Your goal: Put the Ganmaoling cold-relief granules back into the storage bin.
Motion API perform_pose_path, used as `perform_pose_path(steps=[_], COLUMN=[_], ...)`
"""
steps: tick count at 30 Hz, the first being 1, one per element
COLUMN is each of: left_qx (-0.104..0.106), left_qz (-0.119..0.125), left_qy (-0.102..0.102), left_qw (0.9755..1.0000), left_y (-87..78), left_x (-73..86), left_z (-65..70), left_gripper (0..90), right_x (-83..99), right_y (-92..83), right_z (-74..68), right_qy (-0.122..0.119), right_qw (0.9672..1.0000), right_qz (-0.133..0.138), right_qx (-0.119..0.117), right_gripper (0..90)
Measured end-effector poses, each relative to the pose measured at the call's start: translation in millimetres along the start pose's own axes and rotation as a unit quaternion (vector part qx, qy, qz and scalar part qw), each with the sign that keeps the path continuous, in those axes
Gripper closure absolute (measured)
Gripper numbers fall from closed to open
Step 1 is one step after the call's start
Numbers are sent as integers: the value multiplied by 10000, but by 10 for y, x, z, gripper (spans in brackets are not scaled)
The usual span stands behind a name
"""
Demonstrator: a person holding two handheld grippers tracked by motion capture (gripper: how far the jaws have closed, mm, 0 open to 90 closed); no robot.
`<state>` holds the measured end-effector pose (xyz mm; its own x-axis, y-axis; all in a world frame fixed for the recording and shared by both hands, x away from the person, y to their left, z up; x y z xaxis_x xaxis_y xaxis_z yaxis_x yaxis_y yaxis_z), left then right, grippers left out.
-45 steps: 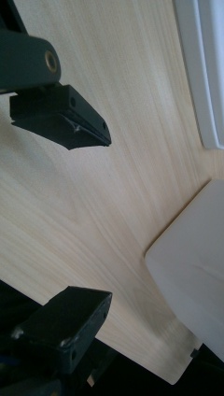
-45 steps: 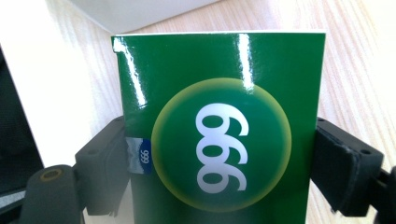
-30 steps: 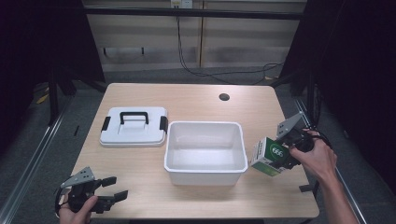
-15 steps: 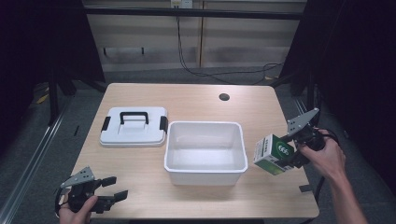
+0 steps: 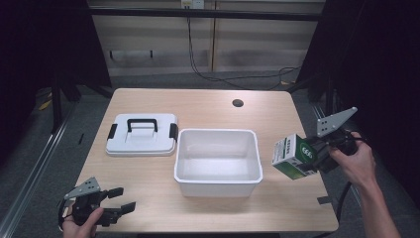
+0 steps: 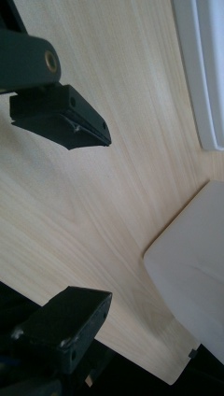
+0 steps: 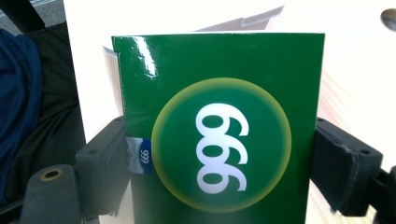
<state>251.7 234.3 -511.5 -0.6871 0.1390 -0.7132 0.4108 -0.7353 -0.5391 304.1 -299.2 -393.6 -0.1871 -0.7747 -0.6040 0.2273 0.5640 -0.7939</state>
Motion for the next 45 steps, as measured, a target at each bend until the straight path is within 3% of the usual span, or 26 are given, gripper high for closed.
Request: perform_pose_path(steps=[5,7,11,13,20,28,31,41,45], left_qx=[13,12,-1,-2,10,22,20,23,29], left_qz=[14,16,-5,1,-2,6,13,-3,-8], left_qy=[-9,-16,-1,-2,5,-6,-5,5,9], left_qw=[10000,10000,10000,10000,10000,10000,10000,10000,10000], left_y=[-2,1,1,0,-2,-1,-2,-2,-1], left_x=[-2,-2,0,0,0,-1,-1,0,1], left_z=[1,-2,-1,-2,0,0,3,4,4], left_gripper=[209,209,209,209,209,209,209,209,209], right_x=[-71,-150,-218,-278,-485,-752,-889,-1096,-1184], right_y=[-75,-122,-139,-103,-123,-143,-111,24,89], right_z=[30,46,57,54,69,86,83,120,103], right_qy=[-16,-88,-118,-200,-366,-635,-716,-829,-939], right_qw=[10000,9999,9999,9996,9992,9976,9970,9954,9932], right_qz=[-92,44,26,-160,-67,-232,-274,-481,-654], right_qx=[12,52,81,80,133,154,89,-91,-212], right_gripper=[162,162,162,162,162,162,160,159,160])
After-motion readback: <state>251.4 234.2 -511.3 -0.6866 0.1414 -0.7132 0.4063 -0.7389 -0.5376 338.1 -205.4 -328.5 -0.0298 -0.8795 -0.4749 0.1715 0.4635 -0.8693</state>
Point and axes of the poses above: each handheld gripper's, and its own axes: y roughly forward along the jaws, x roughly out of its underside, z roughly to its right, the point moved 8 cm from there along y, roughly forward along the jaws, and after that the axes turned 10 degrees about -y, right-handed, at the moved point
